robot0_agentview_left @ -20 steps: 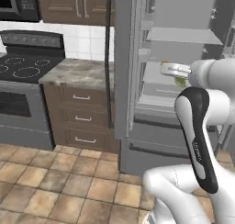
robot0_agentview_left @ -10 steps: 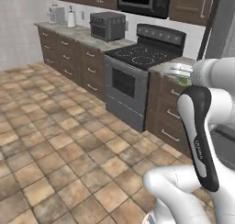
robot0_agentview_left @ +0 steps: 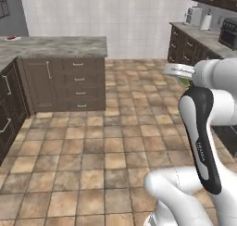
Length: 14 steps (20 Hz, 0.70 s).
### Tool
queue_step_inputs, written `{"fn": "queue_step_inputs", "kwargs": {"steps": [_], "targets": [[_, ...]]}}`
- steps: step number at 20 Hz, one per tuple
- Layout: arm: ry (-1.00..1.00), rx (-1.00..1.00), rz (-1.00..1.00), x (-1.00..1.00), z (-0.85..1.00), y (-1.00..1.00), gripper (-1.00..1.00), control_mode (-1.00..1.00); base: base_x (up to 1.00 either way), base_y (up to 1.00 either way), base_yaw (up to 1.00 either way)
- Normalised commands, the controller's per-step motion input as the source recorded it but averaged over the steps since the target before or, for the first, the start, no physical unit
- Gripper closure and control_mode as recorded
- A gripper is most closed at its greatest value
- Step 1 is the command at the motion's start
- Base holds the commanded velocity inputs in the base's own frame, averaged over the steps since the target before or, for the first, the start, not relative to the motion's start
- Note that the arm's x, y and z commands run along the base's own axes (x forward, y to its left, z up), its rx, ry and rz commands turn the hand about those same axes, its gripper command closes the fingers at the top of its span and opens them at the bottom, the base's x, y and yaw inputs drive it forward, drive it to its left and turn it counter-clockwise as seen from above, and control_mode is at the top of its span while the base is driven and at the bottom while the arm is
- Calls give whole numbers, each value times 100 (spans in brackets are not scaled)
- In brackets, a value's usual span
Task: Take the lemon wedge from the fridge and place it on the plate with fish on the dining counter.
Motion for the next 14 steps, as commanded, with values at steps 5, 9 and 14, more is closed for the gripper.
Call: {"fn": "queue_step_inputs", "kwargs": {"steps": [5, 9, 14], "targets": [[0, 0, 0, 0, 0, 0, 100, 100, 89, 0, 71], [0, 0, 0, 0, 0, 0, 100, 100, 100, -19, 23], [0, 0, 0, 0, 0, 0, 100, 100, 100, -63, -17]]}}
